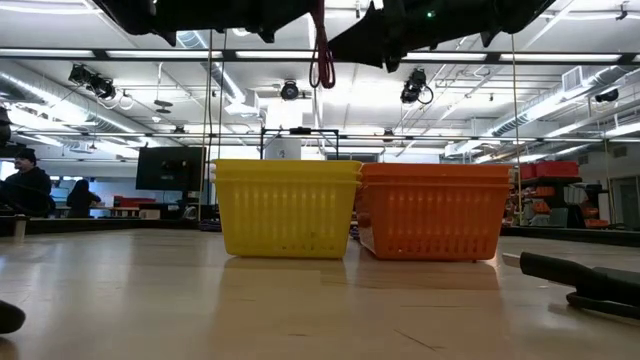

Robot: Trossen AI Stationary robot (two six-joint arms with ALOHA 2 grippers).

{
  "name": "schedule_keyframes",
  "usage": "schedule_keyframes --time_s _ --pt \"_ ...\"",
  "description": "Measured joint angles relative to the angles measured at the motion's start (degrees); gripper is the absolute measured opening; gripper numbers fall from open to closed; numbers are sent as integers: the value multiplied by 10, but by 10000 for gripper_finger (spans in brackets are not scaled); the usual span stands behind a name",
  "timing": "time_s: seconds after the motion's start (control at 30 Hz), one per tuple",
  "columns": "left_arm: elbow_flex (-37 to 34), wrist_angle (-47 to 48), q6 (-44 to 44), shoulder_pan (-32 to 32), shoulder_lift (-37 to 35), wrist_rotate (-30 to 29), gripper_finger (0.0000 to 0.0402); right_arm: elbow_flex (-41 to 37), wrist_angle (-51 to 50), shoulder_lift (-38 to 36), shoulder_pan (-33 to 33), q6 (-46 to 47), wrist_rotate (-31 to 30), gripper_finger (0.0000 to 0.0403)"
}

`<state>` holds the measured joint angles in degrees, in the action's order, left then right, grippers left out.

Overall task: Pick & Place USB Port
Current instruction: Put the red patterned charger cable into the orange bin

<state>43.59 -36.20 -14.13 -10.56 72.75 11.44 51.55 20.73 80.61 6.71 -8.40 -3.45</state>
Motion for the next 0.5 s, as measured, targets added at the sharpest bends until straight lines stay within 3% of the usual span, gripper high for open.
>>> schedule_keyframes --time_s 0.2,0.5 --pt "0 -49 -1 6 23 0 8 0 8 0 0 1 3 185" --pt "0 -33 -28 -2 26 -21 8 0 -2 0 0 3 18 186"
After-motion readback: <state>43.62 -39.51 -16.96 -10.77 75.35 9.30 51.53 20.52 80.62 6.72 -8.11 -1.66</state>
